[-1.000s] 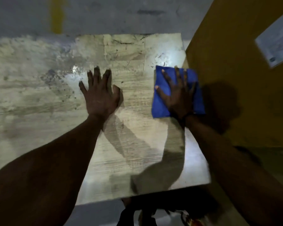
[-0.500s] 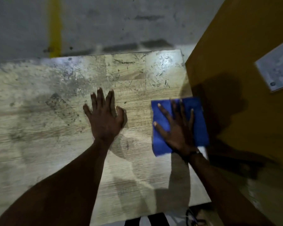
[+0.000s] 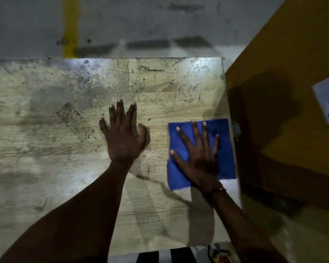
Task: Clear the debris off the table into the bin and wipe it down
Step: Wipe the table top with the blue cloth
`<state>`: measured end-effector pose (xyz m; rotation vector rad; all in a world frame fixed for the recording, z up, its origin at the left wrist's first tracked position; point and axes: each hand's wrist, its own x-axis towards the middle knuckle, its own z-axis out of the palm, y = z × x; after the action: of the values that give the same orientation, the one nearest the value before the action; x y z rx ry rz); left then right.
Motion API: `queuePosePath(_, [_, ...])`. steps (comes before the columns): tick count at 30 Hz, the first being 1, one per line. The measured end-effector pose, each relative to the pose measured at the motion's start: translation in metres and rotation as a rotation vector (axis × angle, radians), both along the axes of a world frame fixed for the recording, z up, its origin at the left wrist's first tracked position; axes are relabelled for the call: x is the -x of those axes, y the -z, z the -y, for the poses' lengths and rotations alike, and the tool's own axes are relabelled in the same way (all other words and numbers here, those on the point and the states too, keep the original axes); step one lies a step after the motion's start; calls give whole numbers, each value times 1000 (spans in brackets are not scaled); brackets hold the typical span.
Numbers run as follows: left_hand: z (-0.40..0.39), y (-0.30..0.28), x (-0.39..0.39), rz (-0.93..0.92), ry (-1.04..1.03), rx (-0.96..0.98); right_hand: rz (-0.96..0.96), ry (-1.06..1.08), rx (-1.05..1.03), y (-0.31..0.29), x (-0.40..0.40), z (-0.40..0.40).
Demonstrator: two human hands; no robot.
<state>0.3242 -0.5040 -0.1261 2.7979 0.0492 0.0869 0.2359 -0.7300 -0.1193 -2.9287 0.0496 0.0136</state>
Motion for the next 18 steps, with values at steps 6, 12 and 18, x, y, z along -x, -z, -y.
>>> queuePosePath(6, [-1,2,-1,-1,-4,-10,34,-40,44,15,-125,2])
queuePosePath(12, [1,-1,-1,-23,-17,-2,59,-13,22,17,-170,-13])
queuePosePath(18, [1,-2,-2,-29,-14,12,-12,-82,12,7,-34,-32])
